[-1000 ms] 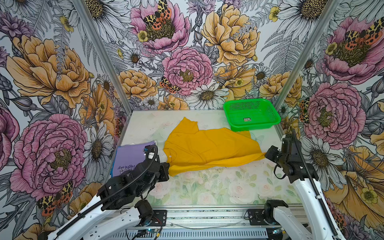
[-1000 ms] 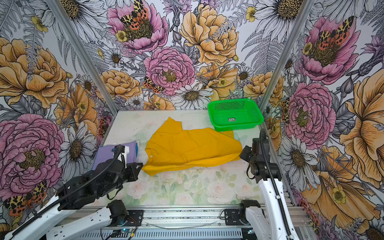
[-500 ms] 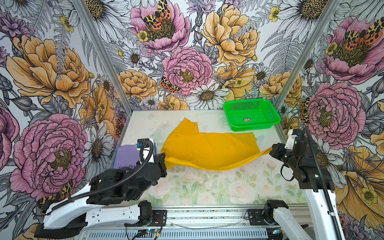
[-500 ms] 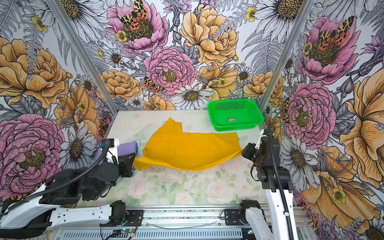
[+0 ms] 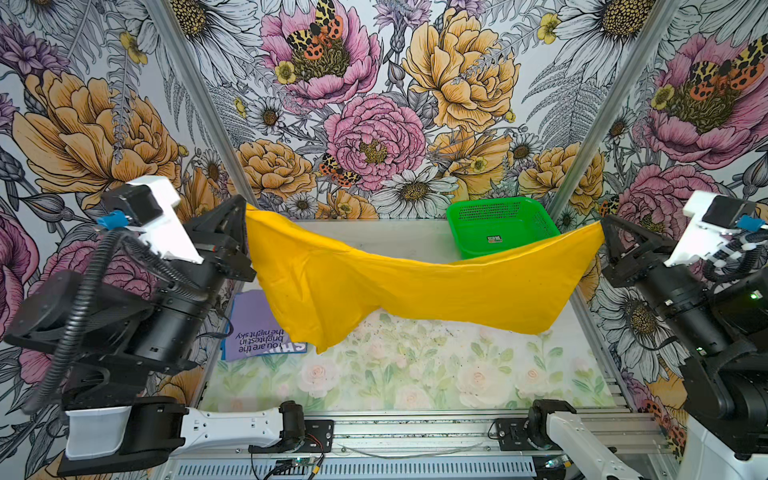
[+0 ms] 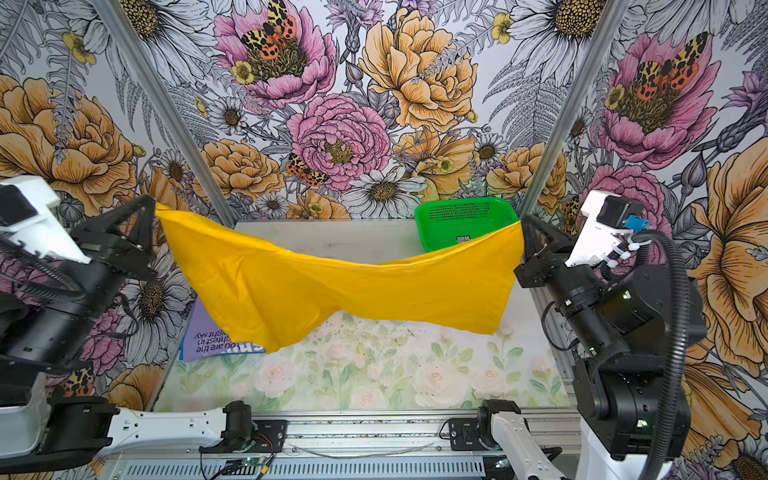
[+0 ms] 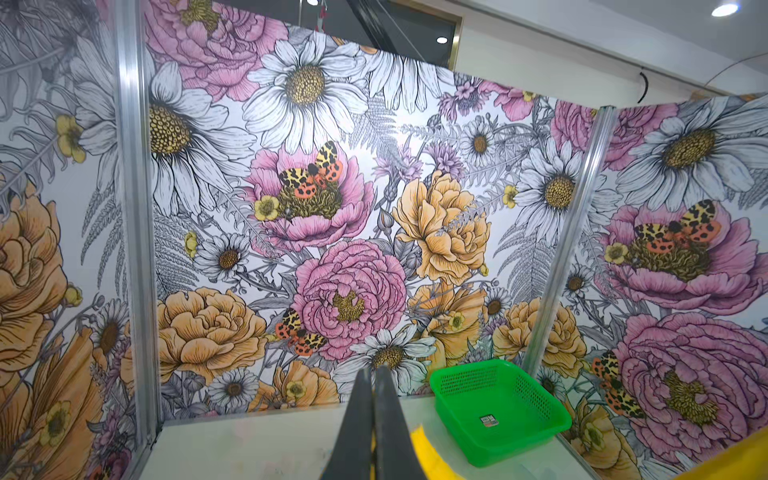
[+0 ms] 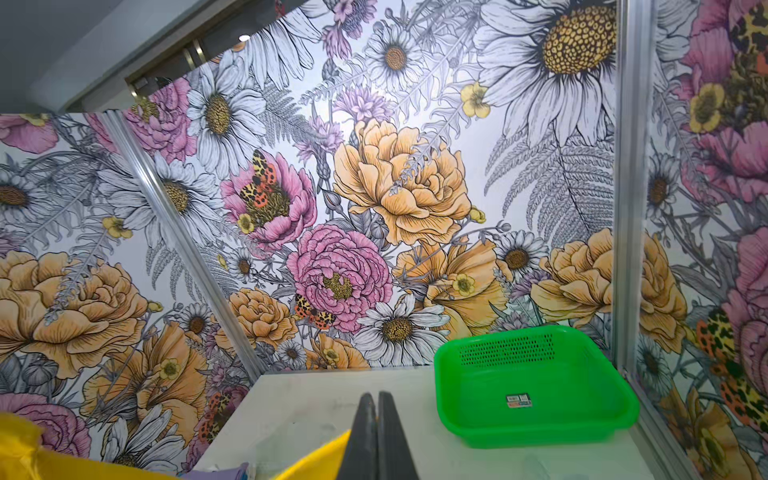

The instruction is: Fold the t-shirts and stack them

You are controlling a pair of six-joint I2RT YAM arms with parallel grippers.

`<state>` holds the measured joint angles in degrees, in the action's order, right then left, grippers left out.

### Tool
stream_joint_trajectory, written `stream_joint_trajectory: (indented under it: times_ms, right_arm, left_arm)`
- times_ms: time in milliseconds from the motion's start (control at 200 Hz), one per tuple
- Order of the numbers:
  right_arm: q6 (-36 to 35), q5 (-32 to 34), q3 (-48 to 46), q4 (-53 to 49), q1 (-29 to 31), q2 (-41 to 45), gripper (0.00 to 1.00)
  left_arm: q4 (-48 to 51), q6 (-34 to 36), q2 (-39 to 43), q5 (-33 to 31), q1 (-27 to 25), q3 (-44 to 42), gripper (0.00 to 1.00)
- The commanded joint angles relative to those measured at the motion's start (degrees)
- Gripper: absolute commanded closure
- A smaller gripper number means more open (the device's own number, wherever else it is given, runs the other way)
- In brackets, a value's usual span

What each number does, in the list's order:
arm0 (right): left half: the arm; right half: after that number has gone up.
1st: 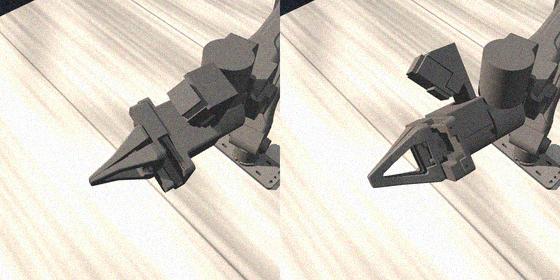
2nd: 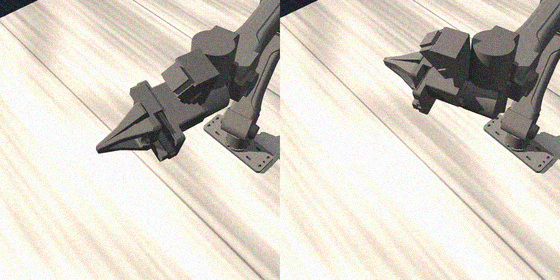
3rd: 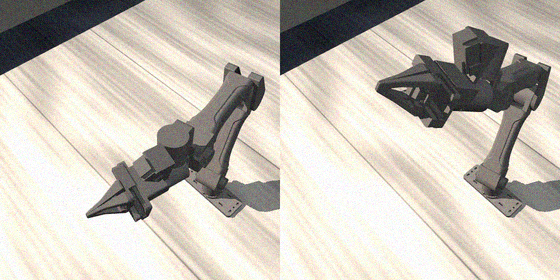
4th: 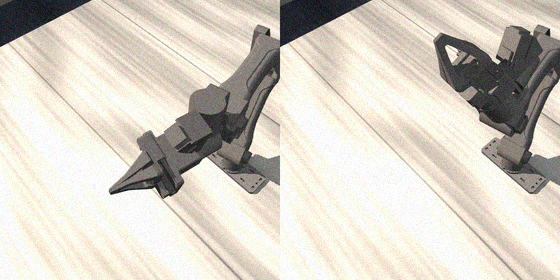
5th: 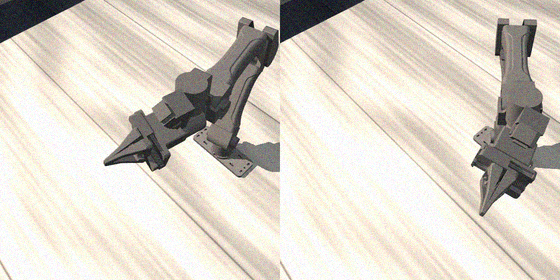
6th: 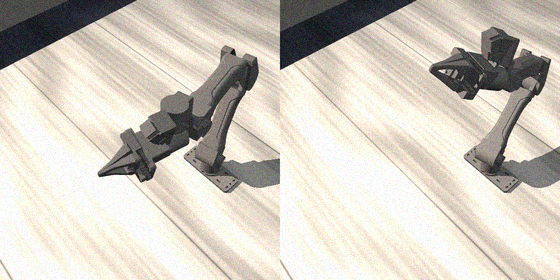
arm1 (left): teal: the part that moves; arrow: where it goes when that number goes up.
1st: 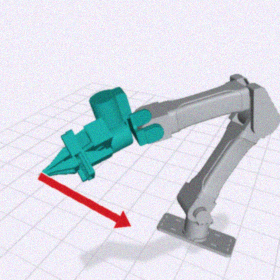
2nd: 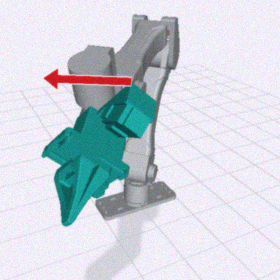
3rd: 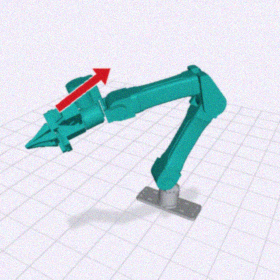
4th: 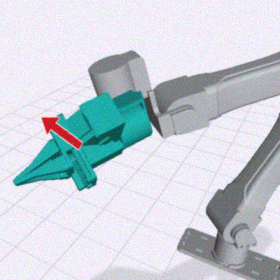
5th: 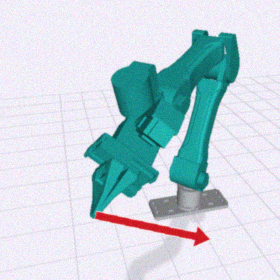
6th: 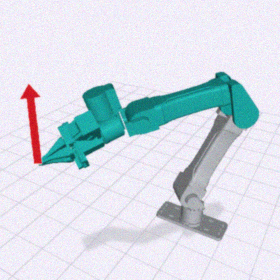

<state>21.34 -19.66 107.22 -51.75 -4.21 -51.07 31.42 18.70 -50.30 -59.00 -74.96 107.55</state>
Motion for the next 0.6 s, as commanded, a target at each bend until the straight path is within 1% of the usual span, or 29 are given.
stream_joint_trajectory:
  times_ms: [0, 65, 110, 125, 150, 185, 215, 280, 315, 335, 380, 415, 435, 480, 515, 540, 595]
  right_arm:
    - [0.5, -4.2, 4.5, -1.5, -0.3, -0.5, 1.00]
    - [1.9, -3.4, 5.5, -2.6, -0.3, -1.5, 1.00]
    - [2.3, -2.8, 4.7, -3.6, -0.2, -2.8, 1.00]
    - [2.4, -2.4, 4.1, -3.8, -0.2, -3.2, 1.00]
    - [2.7, -2.0, 2.8, -4.0, -0.2, -4.1, 1.00]
    - [3.1, -1.7, 0.4, -3.9, -0.3, -5.2, 1.00]
    - [3.5, -1.7, -1.6, -3.7, -0.3, -6.5, 1.00]
    - [3.8, -1.9, -5.5, -3.2, -0.3, -9.3, 1.00]
    - [3.9, -1.9, -7.4, -2.5, -0.3, -10.7, 1.00]
    - [3.9, -1.9, -8.3, -2.0, -0.3, -11.5, 1.00]
    - [3.9, -2.0, -10.2, -0.6, -0.4, -12.6, 1.00]
    - [3.8, -1.8, -11.7, 0.6, -0.3, -13.0, 1.00]
    - [3.7, -1.6, -12.4, 1.2, -0.3, -13.2, 1.00]
    - [3.3, -1.3, -13.5, 2.0, -0.3, -13.8, 1.00]
    - [3.0, -0.9, -13.9, 2.2, -0.4, -14.5, 1.00]
    - [2.8, -0.7, -14.1, 2.2, -0.5, -15.2, 1.00]
    - [2.2, -0.7, -14.0, 2.5, -0.6, -16.8, 1.00]
  left_arm:
    - [-3.9, 7.9, 0.1, 4.0, 0.9, 3.5, 1.00]
    - [-4.7, 10.6, -1.6, 3.1, 0.3, 5.0, 1.00]
    - [-6.5, 15.1, -3.7, -0.5, -0.8, 5.4, 1.00]
    - [-7.8, 17.2, -4.2, -2.0, -2.7, 5.2, 1.00]
    - [-10.7, 20.8, -5.2, -4.2, -4.3, 4.5, 1.00]
    - [-15.8, 25.5, -5.9, -5.9, -5.6, 2.3, 1.00]
    - [-19.6, 28.0, -6.2, -6.3, -5.9, 0.2, 1.00]
    - [-22.2, 28.8, -6.3, -6.5, -4.9, -2.8, 1.00]
    - [-21.5, 27.5, -6.2, -5.8, -3.1, -4.3, 1.00]
    - [-19.8, 25.2, -6.1, -5.1, -1.7, -5.2, 1.00]
    - [-12.0, 17.1, -6.4, -1.4, 4.5, -5.8, 1.00]
    - [-5.1, 10.4, -7.1, 3.7, 10.7, -5.8, 1.00]
    - [-1.7, 5.1, -7.6, 6.9, 15.0, -6.0, 1.00]
    - [4.9, -4.3, -9.3, 17.7, 25.2, -6.3, 1.00]
    - [6.8, -9.8, -10.9, 26.6, 32.6, -7.4, 1.00]
    - [7.0, -12.6, -12.2, 32.2, 36.8, -8.6, 1.00]
    - [5.9, -16.6, -16.4, 40.6, 43.7, -9.9, 1.00]
